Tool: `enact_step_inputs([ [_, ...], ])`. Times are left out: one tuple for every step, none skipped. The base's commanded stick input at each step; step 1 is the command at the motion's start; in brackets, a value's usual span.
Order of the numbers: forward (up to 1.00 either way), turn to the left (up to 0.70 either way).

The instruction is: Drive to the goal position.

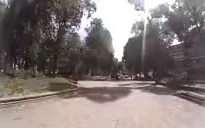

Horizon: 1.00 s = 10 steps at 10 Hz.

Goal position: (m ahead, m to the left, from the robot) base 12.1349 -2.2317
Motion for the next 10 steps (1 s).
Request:
enact_step_inputs([
  [0.7,0.0],
  [0.7,0.0],
  [0.7,0.0],
  [0.7,0.0],
  [0.7,0.0],
  [0.7,0.0],
  [0.7,0.0],
  [0.7,0.0],
  [0.7,-0.04],
  [0.7,-0.12],
])
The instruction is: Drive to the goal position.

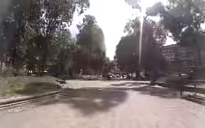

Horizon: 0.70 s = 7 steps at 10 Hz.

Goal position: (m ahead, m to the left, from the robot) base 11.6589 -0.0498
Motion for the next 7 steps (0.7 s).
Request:
enact_step_inputs([
  [0.7,-0.35],
  [0.7,-0.21],
  [0.7,0.0],
  [0.7,0.0],
  [0.7,0.0],
  [0.7,0.0],
  [0.7,0.0],
])
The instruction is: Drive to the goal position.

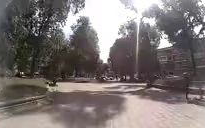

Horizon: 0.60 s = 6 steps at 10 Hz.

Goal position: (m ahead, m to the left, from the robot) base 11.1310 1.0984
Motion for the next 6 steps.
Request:
enact_step_inputs([
  [0.7,0.0],
  [0.7,0.0],
  [0.7,0.0],
  [0.7,0.0],
  [0.7,0.0],
  [0.7,0.0],
])
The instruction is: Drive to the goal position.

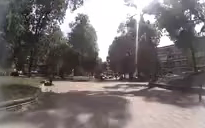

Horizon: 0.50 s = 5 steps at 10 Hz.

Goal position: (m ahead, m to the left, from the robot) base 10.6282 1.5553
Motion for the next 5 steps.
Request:
enact_step_inputs([
  [0.7,0.0],
  [0.7,0.0],
  [0.7,0.0],
  [0.7,0.0],
  [0.7,-0.02],
])
